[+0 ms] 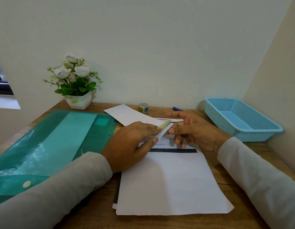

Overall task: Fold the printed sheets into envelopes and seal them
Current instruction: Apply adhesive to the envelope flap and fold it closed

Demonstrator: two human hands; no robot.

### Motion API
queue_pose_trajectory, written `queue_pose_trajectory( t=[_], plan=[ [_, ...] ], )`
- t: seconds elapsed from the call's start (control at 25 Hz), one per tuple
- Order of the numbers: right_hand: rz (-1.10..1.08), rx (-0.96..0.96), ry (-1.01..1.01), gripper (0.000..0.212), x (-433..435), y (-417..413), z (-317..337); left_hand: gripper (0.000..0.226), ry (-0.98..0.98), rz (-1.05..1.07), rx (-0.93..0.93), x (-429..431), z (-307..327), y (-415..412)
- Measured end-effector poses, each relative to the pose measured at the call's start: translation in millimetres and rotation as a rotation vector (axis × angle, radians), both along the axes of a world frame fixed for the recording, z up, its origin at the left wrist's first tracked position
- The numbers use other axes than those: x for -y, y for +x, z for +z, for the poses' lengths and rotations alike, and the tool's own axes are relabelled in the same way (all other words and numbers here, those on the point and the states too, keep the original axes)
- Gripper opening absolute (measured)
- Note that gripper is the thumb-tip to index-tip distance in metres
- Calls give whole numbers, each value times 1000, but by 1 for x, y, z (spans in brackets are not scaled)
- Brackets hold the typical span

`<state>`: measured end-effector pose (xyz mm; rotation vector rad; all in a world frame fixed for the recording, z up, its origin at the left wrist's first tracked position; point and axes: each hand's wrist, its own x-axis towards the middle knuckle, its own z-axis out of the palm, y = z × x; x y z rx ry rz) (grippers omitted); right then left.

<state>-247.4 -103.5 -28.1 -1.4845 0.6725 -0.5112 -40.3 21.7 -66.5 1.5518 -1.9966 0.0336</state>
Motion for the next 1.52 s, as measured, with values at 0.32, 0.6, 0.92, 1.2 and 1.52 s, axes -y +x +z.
queue_pose_trajectory(
  t=[0.32, 0.6, 0.92, 1.2, 1.52],
  plan=[
    [-38, -9, 22, 46, -3, 7, -1, 50, -62, -41, -10, -1, 2, -2],
    [-124, -92, -17, 46, -11, 18, -3, 45, -93, -85, 12, -2, 2, -6],
    [-290, -176, -234, 14, -14, 24, -13, 47, -85, -91, -6, -3, 2, -8],
    [-408, 25, -322, 13, -14, 14, 14, 46, -153, -10, -164, -5, 17, 4],
    [-342, 234, -590, 13, -37, 24, 102, 54, -271, 88, -120, 7, 119, 19]
  ],
)
